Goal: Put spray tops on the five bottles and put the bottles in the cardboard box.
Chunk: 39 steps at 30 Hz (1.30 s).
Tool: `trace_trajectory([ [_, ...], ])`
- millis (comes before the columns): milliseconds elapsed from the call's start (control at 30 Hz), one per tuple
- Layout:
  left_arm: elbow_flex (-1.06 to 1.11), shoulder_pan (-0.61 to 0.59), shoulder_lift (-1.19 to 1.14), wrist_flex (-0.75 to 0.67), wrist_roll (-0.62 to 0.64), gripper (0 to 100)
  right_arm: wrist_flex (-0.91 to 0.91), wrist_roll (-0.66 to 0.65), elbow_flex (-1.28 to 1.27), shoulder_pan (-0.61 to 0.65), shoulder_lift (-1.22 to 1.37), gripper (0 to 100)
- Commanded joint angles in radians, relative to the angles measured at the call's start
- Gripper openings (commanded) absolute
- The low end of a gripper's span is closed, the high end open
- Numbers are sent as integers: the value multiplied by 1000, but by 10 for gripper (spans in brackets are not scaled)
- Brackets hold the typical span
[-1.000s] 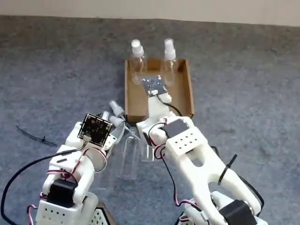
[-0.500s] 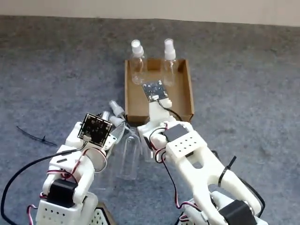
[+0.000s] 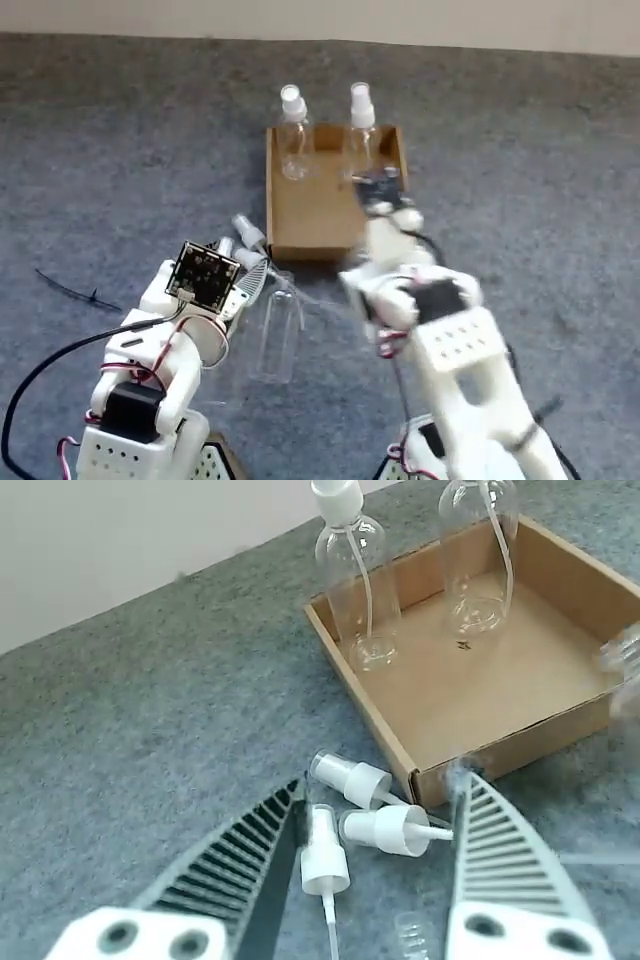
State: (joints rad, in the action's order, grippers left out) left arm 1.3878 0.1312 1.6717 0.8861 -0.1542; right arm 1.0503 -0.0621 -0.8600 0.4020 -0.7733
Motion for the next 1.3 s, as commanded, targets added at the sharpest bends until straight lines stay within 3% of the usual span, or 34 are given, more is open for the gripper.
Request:
trace_trajectory([
  [0, -8, -12, 7, -31, 5, 210, 165, -216, 19, -257, -162, 57],
  [133, -12, -13, -2, -31, 5, 210, 174, -404, 15, -503, -124, 57],
  [267, -8, -15, -4, -52, 5, 210, 91, -531, 19, -671, 18, 57],
  [433, -27, -91, -4, -60, 5, 210, -58, -595, 19, -786, 220, 57],
  [567, -68, -205, -65, -80, 6, 210, -91, -646, 19, -797, 315, 57],
  [800, -334, -260, -570, -68, -69, 210, -91, -730, 19, -785, 403, 60],
  [1033, -860, -277, -1247, 216, -101, 210, -91, -729, 19, -791, 417, 60],
  [1267, -1156, -278, -1732, 281, -110, 210, -91, -729, 15, -791, 417, 60],
])
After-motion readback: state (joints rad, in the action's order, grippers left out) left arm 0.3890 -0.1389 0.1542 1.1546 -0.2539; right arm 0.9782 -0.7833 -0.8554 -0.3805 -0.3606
